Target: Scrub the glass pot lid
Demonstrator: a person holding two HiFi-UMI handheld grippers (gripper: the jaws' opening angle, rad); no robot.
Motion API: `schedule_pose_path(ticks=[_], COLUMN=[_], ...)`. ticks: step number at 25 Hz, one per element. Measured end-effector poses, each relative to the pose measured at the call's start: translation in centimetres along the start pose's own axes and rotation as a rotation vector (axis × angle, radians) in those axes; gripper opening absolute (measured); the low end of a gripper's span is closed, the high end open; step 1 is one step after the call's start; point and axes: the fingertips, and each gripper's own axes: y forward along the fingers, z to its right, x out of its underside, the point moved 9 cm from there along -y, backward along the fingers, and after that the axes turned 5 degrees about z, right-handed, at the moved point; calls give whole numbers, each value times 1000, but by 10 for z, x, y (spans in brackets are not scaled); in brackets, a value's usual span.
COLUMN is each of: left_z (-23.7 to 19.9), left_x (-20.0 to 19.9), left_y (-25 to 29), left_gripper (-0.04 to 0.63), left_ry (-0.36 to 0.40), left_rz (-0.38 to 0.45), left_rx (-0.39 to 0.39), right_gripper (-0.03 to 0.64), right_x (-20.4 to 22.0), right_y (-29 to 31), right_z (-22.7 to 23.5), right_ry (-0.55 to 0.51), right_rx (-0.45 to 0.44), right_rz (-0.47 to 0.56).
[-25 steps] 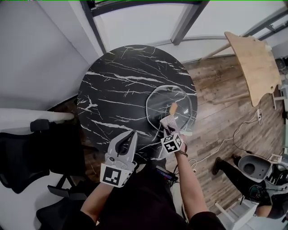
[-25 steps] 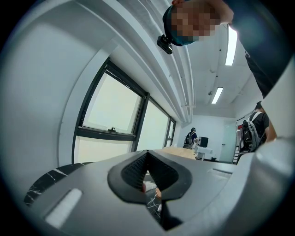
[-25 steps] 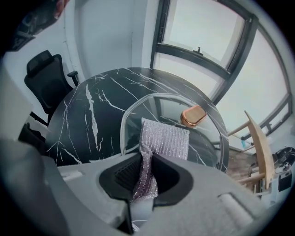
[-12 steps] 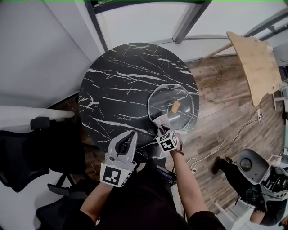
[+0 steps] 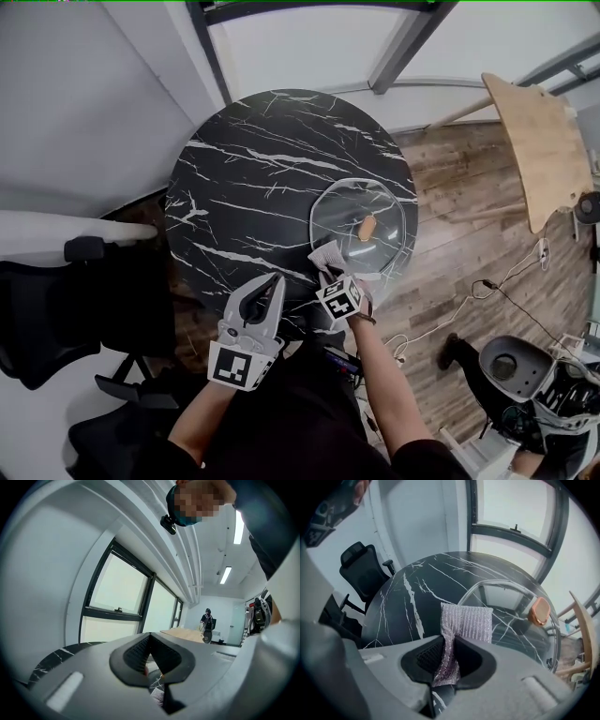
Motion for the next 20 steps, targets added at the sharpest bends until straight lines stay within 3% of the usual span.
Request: schedule_pose_path(ticks=[9, 15, 17, 20], left_z=[-1, 2, 2, 0], left_x=[1, 3, 2, 0], left_y=[6, 8, 8, 10], left_gripper=[3, 3, 2, 2], left_ry=[5, 13, 11, 14], left_rz=[4, -8, -8, 2], left_rx=[-44, -46, -46, -53], right_gripper=[69, 71, 69, 69], right_x=[-3, -5, -8, -13], right_y=[1, 9, 5, -1], right_z=[0, -16, -17, -16], right_ry=[-7, -161, -81, 188], right_rx=[-51, -65, -140, -344], right_rz=[15, -12, 15, 111])
